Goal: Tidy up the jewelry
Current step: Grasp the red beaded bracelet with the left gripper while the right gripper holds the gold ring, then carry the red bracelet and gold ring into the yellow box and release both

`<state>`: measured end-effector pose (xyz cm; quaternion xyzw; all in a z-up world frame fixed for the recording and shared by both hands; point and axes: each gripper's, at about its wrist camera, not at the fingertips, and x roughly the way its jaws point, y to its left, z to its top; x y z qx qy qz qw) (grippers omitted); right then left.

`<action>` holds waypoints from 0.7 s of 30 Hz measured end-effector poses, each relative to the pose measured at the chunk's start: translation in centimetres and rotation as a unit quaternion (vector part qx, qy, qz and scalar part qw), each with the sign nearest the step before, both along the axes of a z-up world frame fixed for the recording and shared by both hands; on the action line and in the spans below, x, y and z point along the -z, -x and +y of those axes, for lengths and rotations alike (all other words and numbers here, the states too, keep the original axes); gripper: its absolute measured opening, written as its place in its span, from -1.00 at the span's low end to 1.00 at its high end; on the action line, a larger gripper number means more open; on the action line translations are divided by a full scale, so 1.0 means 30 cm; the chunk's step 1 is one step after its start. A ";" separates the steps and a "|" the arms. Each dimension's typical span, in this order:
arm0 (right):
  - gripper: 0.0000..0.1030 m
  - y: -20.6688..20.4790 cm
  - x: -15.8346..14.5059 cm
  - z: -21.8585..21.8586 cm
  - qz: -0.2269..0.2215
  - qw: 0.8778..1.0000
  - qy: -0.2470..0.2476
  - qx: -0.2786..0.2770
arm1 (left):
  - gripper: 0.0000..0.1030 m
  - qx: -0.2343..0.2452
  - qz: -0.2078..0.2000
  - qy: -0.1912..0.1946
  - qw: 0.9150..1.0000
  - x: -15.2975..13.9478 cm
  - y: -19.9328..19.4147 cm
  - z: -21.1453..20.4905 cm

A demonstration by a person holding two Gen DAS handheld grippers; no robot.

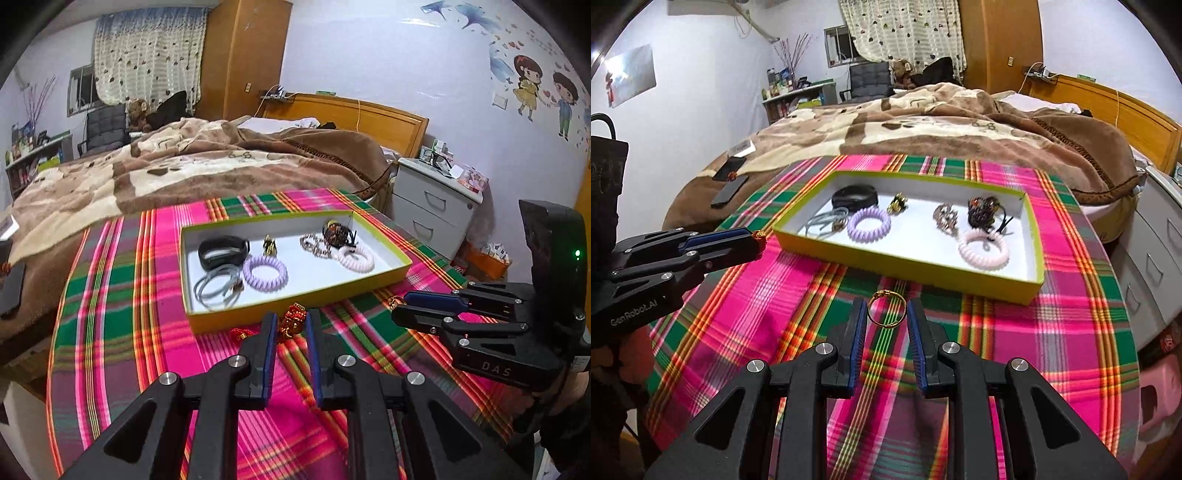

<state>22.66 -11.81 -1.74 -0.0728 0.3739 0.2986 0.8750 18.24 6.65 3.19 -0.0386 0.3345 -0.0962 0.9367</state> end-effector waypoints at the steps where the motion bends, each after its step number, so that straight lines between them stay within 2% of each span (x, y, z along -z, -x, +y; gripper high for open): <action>1: -0.55 -0.005 -0.006 -0.004 -0.002 1.000 -0.001 0.002 | -0.70 0.002 -0.002 -0.004 1.000 -0.006 -0.010 -0.004; 11: -0.55 -0.106 -0.059 -0.035 -0.016 1.000 -0.011 0.019 | -0.70 0.023 -0.015 -0.025 0.999 -0.041 -0.129 -0.044; 21: -0.55 -0.241 -0.011 0.018 0.004 1.000 -0.002 0.016 | -0.70 0.026 -0.002 -0.029 0.999 -0.002 -0.261 -0.030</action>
